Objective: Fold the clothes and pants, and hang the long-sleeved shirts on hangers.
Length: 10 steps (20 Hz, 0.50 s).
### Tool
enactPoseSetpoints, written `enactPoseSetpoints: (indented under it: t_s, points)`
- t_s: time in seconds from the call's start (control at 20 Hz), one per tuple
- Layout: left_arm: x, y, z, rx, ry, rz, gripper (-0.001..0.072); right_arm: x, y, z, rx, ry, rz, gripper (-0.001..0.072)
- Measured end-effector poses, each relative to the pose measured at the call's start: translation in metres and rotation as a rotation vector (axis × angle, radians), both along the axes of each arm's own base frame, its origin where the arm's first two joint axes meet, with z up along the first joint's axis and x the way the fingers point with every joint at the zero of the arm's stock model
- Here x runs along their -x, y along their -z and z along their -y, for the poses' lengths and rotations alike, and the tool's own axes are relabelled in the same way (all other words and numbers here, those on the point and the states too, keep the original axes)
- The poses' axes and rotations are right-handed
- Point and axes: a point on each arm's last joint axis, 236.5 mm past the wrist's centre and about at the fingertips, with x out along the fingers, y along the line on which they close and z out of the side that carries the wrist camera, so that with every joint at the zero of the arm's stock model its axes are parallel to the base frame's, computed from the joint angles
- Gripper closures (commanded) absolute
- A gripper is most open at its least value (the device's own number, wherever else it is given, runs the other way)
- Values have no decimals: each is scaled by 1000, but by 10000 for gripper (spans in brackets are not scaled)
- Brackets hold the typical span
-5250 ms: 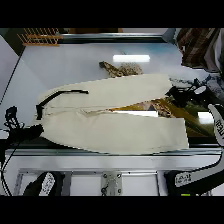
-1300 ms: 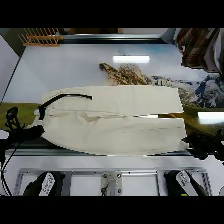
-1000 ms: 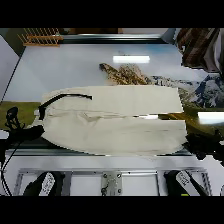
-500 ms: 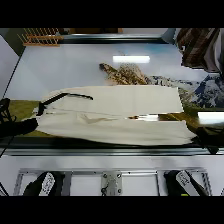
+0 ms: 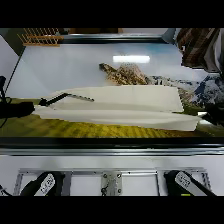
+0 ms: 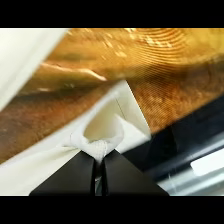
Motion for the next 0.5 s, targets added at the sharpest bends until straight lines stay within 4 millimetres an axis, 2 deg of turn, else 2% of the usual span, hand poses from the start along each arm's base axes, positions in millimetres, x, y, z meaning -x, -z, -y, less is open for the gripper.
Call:
enactPoseSetpoints:
  t_s: [0.25, 0.5]
  points:
    - [-45, 1, -3, 6, 39, -35, 695, -69, -8, -5, 18, -64, 11, 700]
    - [-87, 19, -9, 34, 38, -75, 695, -132, 4, -18, 6, -93, 19, 700]
